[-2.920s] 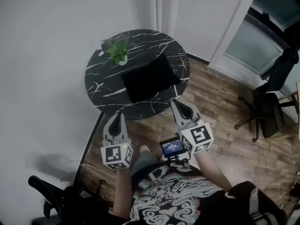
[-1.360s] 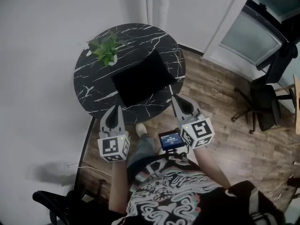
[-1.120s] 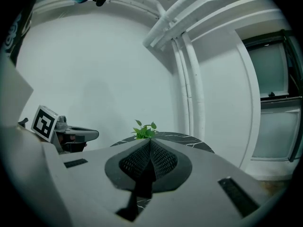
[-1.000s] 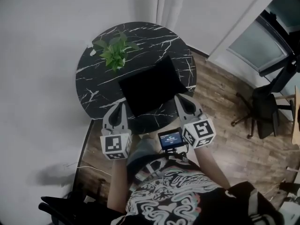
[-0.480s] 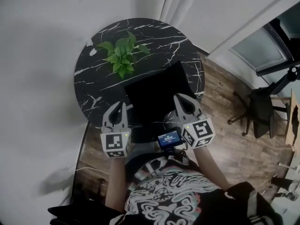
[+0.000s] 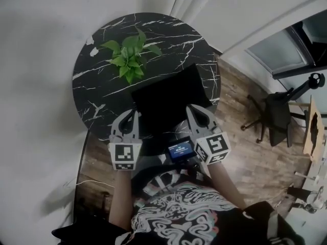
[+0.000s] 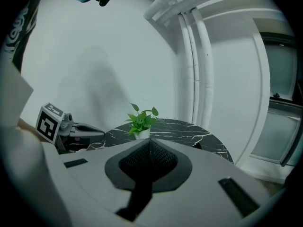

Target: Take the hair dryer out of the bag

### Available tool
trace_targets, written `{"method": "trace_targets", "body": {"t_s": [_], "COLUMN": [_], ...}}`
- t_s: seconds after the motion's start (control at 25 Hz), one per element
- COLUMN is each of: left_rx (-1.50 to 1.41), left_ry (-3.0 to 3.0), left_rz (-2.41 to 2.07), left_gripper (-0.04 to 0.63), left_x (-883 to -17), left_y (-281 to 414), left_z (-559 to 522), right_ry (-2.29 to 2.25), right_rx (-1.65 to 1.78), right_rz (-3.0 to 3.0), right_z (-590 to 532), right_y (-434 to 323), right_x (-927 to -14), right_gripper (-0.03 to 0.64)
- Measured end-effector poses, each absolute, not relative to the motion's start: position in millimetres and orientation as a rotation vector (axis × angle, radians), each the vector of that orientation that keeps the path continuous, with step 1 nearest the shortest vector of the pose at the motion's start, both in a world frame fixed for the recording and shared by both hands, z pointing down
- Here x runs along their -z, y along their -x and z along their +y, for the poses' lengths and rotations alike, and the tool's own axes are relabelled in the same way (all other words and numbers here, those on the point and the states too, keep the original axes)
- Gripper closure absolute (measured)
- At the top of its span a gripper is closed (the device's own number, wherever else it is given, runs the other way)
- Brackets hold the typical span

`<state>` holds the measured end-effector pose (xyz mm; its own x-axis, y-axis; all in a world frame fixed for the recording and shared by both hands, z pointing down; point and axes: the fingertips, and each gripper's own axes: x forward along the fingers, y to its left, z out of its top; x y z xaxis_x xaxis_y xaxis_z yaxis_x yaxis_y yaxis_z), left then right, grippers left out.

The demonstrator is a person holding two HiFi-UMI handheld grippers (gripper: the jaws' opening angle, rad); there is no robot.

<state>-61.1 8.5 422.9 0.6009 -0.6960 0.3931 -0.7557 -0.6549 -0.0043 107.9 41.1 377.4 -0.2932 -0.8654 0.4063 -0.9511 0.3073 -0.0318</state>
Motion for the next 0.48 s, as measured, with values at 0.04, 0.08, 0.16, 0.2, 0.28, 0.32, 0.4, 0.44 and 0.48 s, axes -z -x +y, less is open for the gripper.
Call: {"method": "trace_targets", "body": {"t_s": [0.04, 0.08, 0.16, 0.2, 0.28, 0.32, 0.4, 0.44, 0.48], "left_rx": [-0.557, -0.565, -0.580, -0.588, -0.601, -0.603, -0.601, -0.600, -0.601], "left_ry": [-2.658, -2.653, -2.644, -2.641, -2.633, -2.631, -2.632, -2.633, -2.630], "left_rz": [-1.217, -1.217, -1.216, -1.214, -1.208, -1.202, -1.186, -1.176, -1.164], "left_gripper": [0.581, 0.581, 0.581, 0.581, 0.581, 0.581, 0.581, 0.581, 0.581], "left_x": [-425, -428, -432, -434, -437, -438, -440, -442, -444], "left_y": [63, 64, 65, 65, 64, 63, 60, 59, 58], "left_z": [8, 8, 5, 3, 0, 0, -2, -3, -3], "right_ry": [-1.633, -1.626, -1.610, -1.602, -1.582, -1.573, -1.558, -1.549, -1.536], "right_rx": [-0.389, -0.392, -0.401, -0.408, -0.423, -0.432, -0.448, -0.456, -0.466], "right_rz": [-2.266, -2.267, -2.267, -2.267, -2.270, -2.271, -2.274, -2.275, -2.276], "right_z": [40, 39, 37, 35, 30, 28, 24, 22, 21], "right_y": [-107, -107, -106, -105, -104, -104, -103, -102, -100], "right_x": [-379, -381, -385, -387, -391, -393, -397, -400, -403], "right_gripper": [0.598, 0.598, 0.598, 0.598, 0.598, 0.598, 0.598, 0.598, 0.598]}}
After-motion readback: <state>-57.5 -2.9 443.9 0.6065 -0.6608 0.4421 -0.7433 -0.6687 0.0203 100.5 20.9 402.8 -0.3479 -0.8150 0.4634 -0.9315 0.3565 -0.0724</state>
